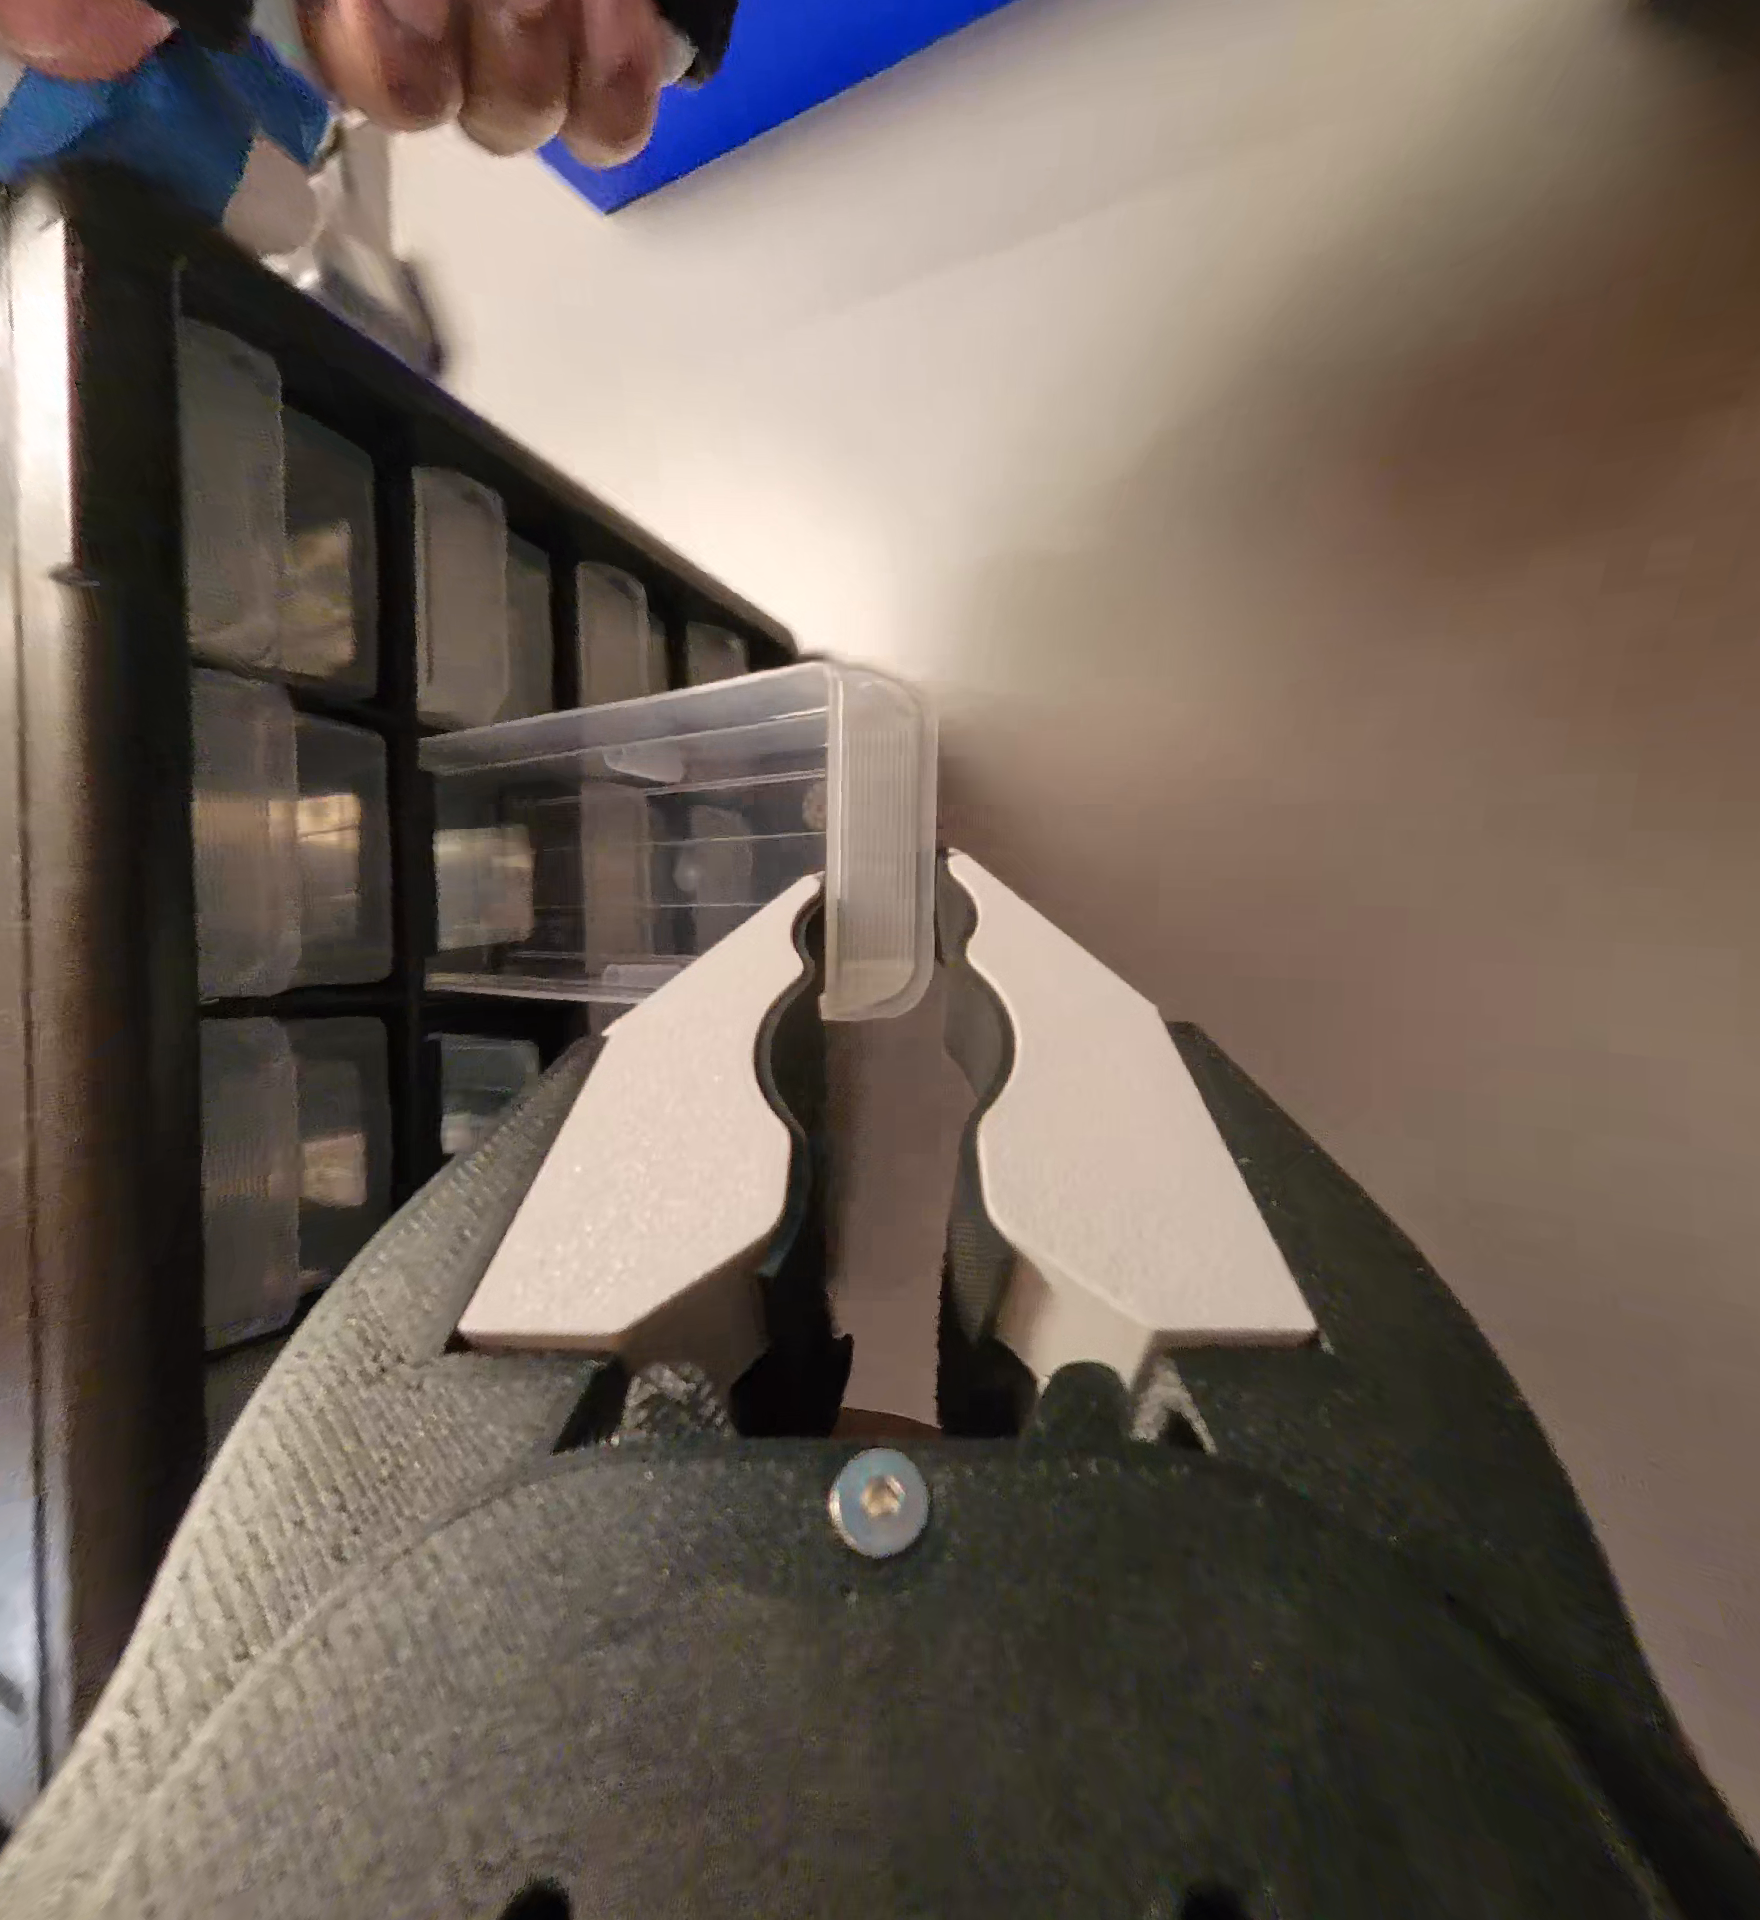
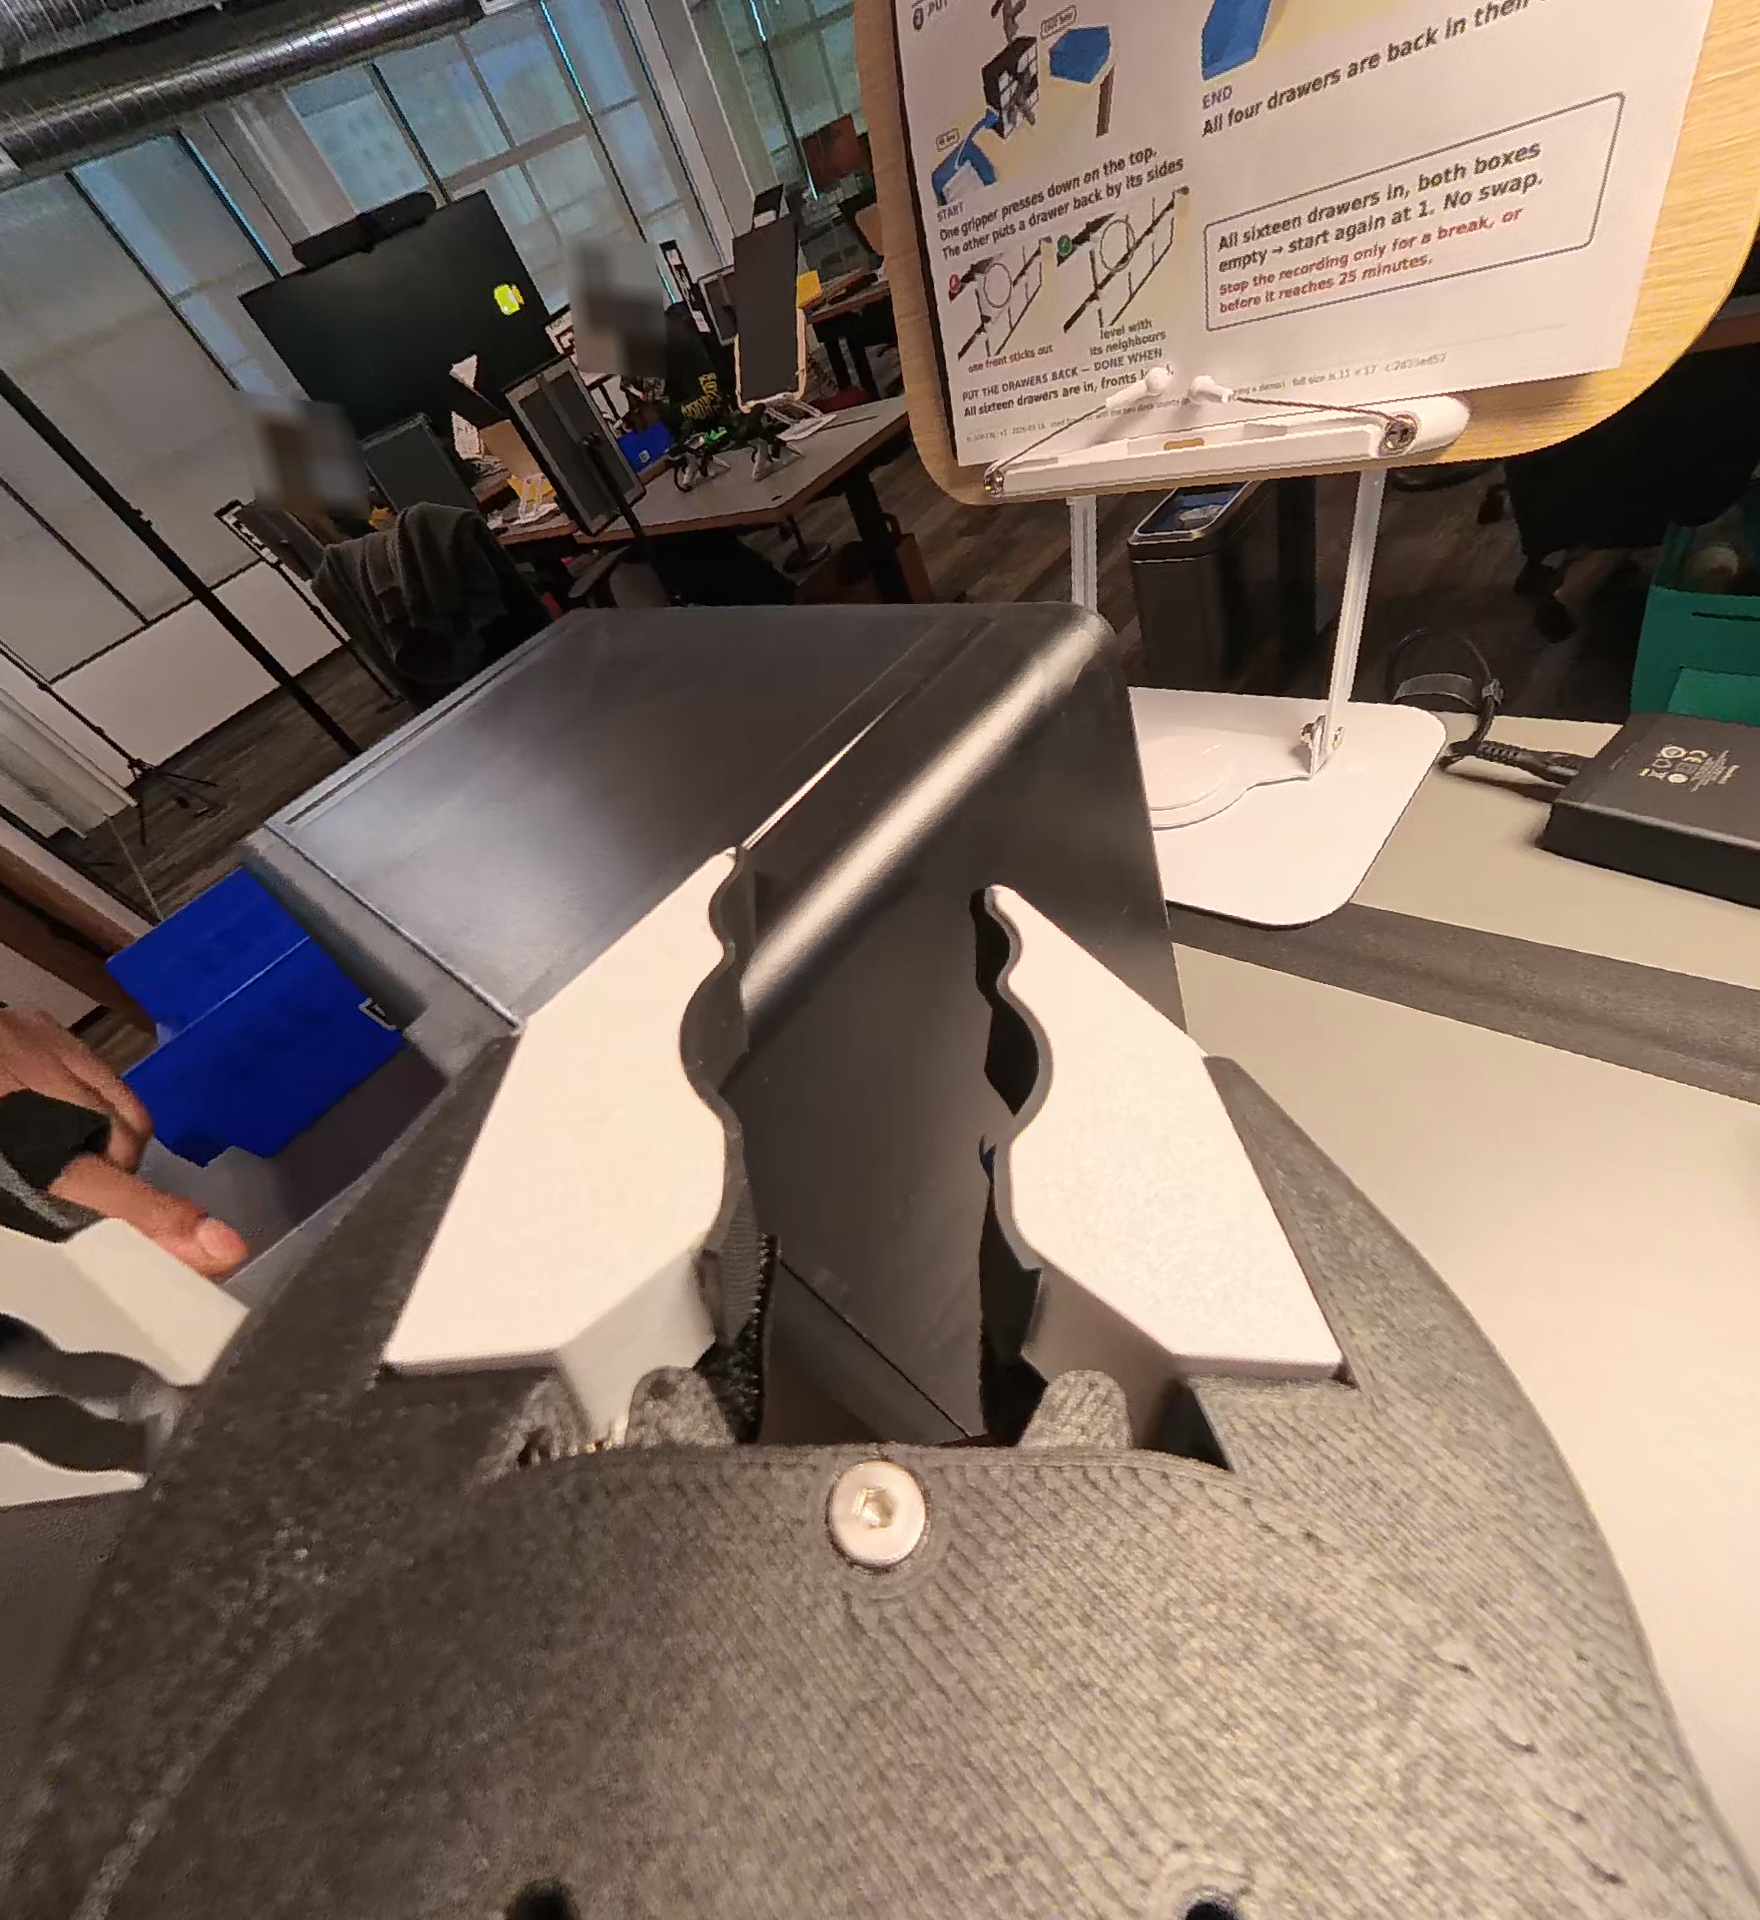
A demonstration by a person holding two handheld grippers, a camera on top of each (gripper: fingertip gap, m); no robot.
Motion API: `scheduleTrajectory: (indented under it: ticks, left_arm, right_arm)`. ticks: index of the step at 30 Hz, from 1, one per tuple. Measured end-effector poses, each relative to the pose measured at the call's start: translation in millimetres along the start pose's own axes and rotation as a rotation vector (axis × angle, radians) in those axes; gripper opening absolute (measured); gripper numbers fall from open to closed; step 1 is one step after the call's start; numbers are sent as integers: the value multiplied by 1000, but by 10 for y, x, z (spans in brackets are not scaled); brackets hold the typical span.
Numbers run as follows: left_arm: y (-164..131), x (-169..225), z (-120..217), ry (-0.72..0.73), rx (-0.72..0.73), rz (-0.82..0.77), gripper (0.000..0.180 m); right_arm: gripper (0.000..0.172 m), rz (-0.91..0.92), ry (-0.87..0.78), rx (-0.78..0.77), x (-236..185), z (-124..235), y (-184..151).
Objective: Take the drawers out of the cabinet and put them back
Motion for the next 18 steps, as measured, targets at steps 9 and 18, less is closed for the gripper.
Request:
scheduleTrajectory:
  ticks: [9,18]
  left_arm:
    - [-150,-364,-198,379,19,83,62]
    - [-235,-41,-68,216,294,17,31]
  right_arm:
    - [44,8,-5,0,-10,5,0]
    - [45,21,-4,-7,-13,2,15]
Point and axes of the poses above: each gripper's, where its closed fingertips meet, z back along the fingers, y out of its top, x = y × z across the jaws, the point moved 9 cm from there along z, back along the fingers, and after that the axes turned 8 degrees about -y, right-handed, at the moved point
